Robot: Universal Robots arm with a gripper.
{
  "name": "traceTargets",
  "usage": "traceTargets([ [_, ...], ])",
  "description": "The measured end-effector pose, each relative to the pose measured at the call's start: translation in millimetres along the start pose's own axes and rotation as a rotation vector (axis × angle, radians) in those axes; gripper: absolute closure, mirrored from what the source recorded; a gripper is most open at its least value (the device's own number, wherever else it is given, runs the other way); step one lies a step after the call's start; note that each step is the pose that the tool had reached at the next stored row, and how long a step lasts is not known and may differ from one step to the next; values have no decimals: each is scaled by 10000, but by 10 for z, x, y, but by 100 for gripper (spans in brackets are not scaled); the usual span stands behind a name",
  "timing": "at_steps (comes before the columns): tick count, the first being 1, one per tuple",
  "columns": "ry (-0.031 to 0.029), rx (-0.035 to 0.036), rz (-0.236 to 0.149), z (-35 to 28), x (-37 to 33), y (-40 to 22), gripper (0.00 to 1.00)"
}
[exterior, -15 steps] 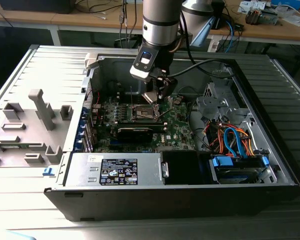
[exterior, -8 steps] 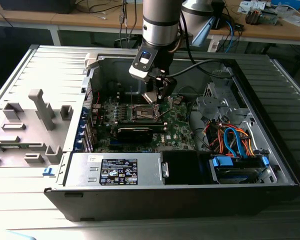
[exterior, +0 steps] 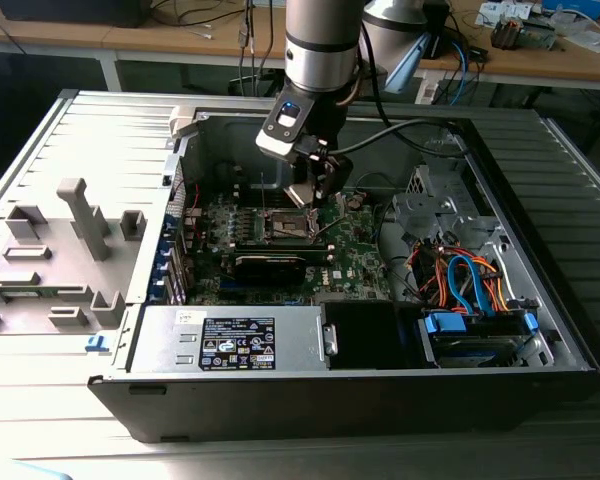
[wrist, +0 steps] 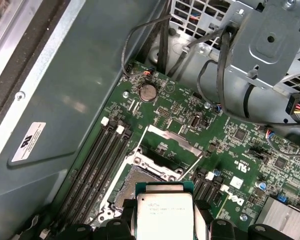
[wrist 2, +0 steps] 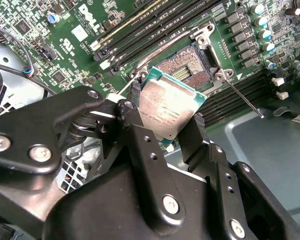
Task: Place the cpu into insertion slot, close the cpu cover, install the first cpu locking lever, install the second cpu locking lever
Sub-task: 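Place the cpu into insertion slot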
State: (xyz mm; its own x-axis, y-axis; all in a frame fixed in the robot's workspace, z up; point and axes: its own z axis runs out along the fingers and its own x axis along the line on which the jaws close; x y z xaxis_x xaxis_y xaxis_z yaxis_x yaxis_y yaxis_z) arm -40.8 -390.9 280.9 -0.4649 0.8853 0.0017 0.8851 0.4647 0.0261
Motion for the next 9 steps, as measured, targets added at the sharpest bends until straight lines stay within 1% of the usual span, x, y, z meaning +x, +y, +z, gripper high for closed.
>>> traceTargets([
  [5, -13, 3, 191, 2, 0, 0, 45],
  [9, -22, 5, 429, 6, 0, 0, 45],
])
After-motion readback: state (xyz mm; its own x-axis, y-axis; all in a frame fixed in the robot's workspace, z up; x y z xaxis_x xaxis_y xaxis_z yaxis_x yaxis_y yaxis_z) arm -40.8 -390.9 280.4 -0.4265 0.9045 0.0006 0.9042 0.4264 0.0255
